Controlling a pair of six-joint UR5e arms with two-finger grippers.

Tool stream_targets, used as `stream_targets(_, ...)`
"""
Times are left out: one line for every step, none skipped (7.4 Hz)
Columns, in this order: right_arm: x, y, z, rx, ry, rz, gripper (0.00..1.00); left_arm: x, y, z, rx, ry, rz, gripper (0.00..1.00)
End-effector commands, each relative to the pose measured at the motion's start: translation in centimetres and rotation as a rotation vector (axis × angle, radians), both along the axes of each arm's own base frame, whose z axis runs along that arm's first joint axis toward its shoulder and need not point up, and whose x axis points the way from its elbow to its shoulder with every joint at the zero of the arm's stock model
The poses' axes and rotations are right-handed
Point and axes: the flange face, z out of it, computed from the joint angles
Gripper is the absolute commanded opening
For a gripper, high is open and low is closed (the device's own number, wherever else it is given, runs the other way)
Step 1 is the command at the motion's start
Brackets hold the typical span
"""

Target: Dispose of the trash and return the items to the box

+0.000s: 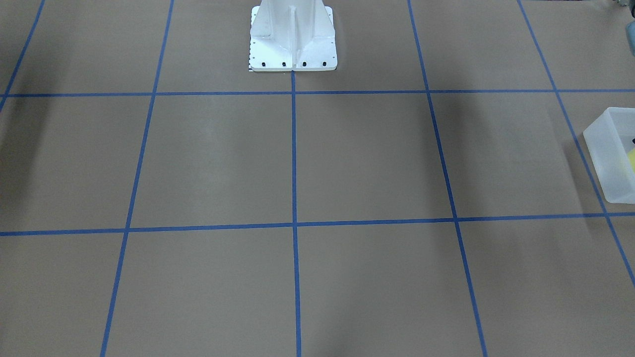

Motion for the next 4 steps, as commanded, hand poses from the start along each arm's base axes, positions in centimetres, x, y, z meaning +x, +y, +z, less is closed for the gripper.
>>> stream_targets(0.0, 0.2, 0.2, -0.004, 0.0, 0.0, 1.0, -0.3, 0.5, -1.1, 0.021, -0.033, 0.092, 0.99)
stream_targets(0.0, 0.3, 0.3, -0.006, 0.0, 0.0, 1.0, -0.4, 0.7, -0.4, 0.019, -0.052, 0.158, 0.99)
stream_targets(0.0, 0.3, 0.3, -0.006, 0.0, 0.0, 1.0, -0.5, 1.3, 0.7, 0.009, -0.061, 0.19, 0.99)
stream_targets(0.0, 0.3, 0.3, -0.006, 0.0, 0.0, 1.0, -0.9, 1.5, 0.6, 0.011, -0.058, 0.185, 0.99)
